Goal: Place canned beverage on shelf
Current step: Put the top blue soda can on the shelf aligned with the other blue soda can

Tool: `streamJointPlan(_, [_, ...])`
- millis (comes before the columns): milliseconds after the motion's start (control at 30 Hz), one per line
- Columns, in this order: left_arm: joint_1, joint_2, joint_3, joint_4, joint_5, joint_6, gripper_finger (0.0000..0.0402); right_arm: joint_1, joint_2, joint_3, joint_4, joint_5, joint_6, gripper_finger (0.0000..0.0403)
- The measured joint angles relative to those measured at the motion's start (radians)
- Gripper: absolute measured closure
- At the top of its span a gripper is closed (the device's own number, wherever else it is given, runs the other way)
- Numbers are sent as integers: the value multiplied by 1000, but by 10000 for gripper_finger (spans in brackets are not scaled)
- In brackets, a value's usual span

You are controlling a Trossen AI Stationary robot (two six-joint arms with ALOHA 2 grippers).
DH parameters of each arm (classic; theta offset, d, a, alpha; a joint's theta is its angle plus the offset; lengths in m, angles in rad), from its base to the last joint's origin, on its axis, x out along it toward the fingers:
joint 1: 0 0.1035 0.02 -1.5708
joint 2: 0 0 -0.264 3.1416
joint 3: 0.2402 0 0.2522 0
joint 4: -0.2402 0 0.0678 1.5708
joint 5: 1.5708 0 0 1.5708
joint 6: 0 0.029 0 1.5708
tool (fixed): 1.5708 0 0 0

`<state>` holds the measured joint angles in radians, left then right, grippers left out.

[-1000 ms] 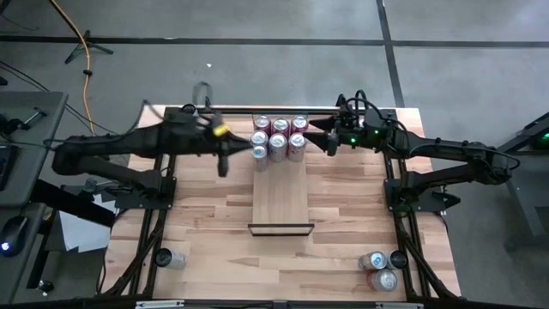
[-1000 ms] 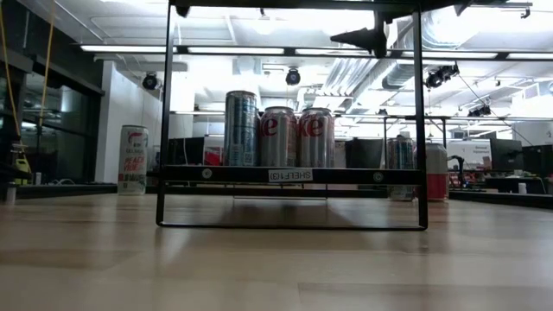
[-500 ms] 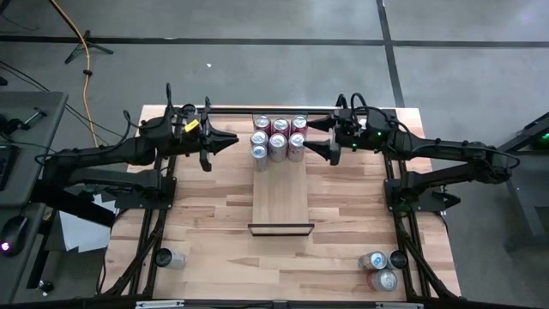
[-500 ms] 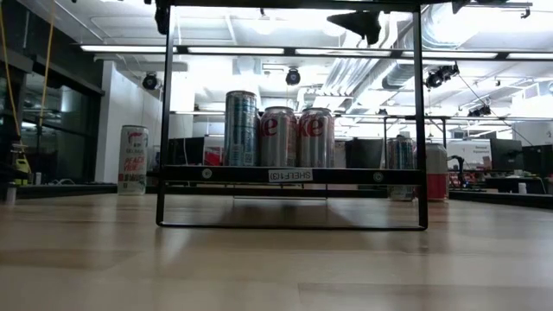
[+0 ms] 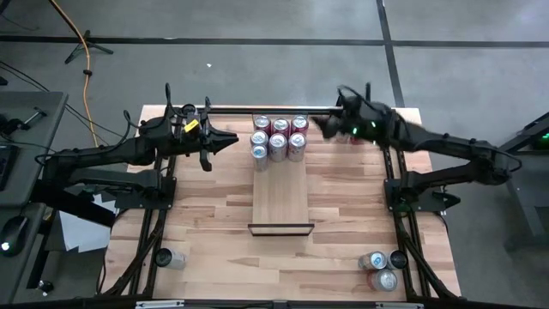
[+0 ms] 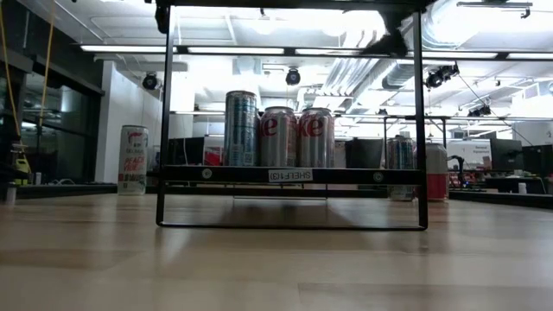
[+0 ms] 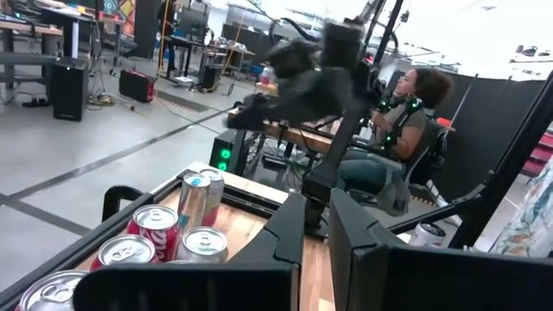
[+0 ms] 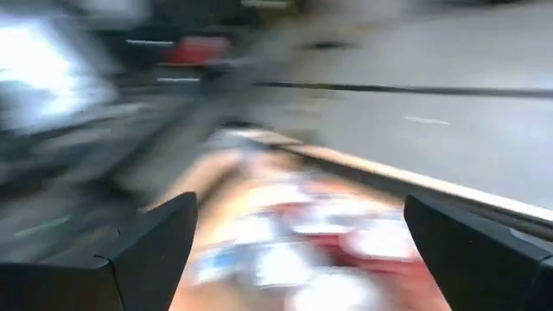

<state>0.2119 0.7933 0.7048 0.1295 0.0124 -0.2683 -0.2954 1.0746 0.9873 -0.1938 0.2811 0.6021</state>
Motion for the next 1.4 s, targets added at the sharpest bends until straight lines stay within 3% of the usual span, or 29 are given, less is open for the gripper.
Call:
streamJointPlan(100, [0, 0, 0, -1, -1, 1, 401, -96, 44, 138, -358, 127, 31, 6])
streamJointPlan(233, [0, 0, 0, -4, -2, 1, 398, -241, 145, 297, -705, 121, 95, 6])
streamJointPlan(300, [0, 0, 0, -4, -2, 1, 394, -299, 206, 330, -798, 104, 98, 6])
streamJointPlan(600, [0, 0, 1, -57, -74, 1, 360, -433, 430, 275, -824, -49, 51, 6])
streamJointPlan(900, [0, 0, 1, -104, -101, -16, 304, -444, 504, 274, -794, -18, 53, 6])
streamJointPlan(1133, [0, 0, 1, -110, -108, -16, 294, -444, 547, 274, -793, -19, 52, 10])
streamJointPlan(1267, [0, 0, 1, -110, -108, -16, 294, -444, 567, 274, -791, -17, 54, 46])
streamJointPlan(1400, [0, 0, 1, -110, -112, -16, 294, -443, 567, 274, -797, -16, 58, 118])
